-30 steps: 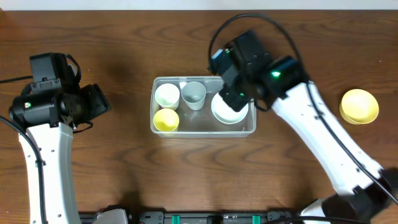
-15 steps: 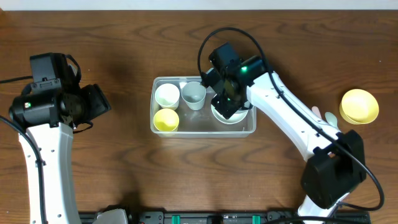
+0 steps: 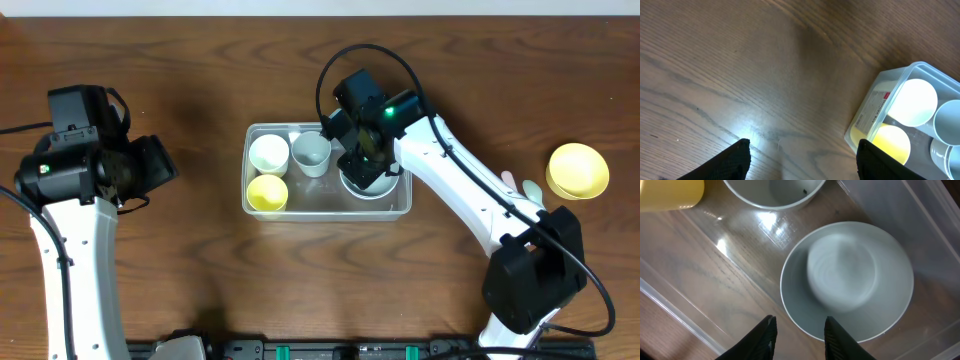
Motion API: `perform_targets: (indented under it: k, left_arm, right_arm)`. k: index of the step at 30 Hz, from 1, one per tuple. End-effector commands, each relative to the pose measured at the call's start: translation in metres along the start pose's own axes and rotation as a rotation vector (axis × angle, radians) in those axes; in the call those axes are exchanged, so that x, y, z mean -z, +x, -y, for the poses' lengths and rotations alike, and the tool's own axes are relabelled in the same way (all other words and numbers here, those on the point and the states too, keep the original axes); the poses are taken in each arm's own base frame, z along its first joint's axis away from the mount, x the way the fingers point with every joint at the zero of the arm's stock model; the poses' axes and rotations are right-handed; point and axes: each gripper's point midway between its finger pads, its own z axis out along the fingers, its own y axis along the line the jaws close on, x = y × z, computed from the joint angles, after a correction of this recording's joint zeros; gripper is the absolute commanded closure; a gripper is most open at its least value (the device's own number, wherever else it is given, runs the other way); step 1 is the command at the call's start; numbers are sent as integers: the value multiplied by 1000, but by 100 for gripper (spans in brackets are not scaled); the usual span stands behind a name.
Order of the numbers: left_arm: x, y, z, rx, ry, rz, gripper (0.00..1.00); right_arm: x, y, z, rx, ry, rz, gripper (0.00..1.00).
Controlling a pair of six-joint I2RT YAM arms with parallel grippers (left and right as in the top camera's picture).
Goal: Pack container
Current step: 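Carry the grey bowl over the container and stack it on the white bowl, then move the right gripper to the yellow bowl and grasp its rim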
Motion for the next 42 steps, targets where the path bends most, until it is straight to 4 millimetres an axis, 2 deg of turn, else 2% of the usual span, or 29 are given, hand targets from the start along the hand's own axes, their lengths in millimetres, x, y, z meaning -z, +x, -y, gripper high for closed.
perform_targets:
  k: [1, 4, 7, 10, 13, 15, 16, 17, 18, 19, 21, 24, 28, 30, 32, 37, 42]
  left_arm:
    - [1, 0, -2, 9, 0, -1, 32]
    - [1, 0, -2, 9, 0, -1, 32]
    - [1, 0, -2, 9, 0, -1, 32]
    - [1, 0, -2, 9, 0, -1, 32]
    - [1, 0, -2, 9, 0, -1, 32]
    - [1, 0, -2, 9, 0, -1, 32]
    - [1, 0, -2, 9, 0, -1, 32]
    - [1, 0, -2, 9, 0, -1, 32]
    - [1, 0, -2, 9, 0, -1, 32]
    - [1, 0, -2, 9, 0, -1, 32]
    - [1, 0, -2, 9, 0, -1, 32]
    - [1, 0, -2, 9, 0, -1, 32]
    - [1, 0, -2, 9, 0, -1, 32]
    - [1, 0, -2, 9, 0, -1, 32]
    - [1, 0, -2, 9, 0, -1, 32]
    - [1, 1, -2, 9, 0, -2, 32]
    - [1, 1, -2, 9, 0, -2, 32]
  right_arm:
    - [-6, 1, -5, 5, -9, -15, 67]
    - [-6, 0, -4, 5, -7, -9, 71]
    - [-5, -5, -2, -14, 1, 8, 78]
    - [7, -14, 21, -180, 104, 66, 76]
    - [44, -19, 61, -348, 246, 158, 73]
    - [81, -16, 92, -463, 317, 242, 69]
    - [103, -11, 109, -529, 346, 291, 62]
    - [122, -4, 125, -594, 369, 334, 51]
    - [147, 8, 147, -683, 392, 389, 34]
    - [160, 18, 161, -739, 408, 420, 30]
    - [191, 58, 199, -897, 462, 466, 27]
    - [206, 124, 242, -1106, 458, 452, 24]
    - [192, 198, 282, -1327, 433, 377, 23]
    - [173, 228, 299, -1406, 414, 314, 22]
    - [151, 247, 310, -1462, 394, 246, 22]
    - [87, 265, 324, -1489, 312, 73, 21]
    - [36, 269, 325, -1474, 242, -51, 21]
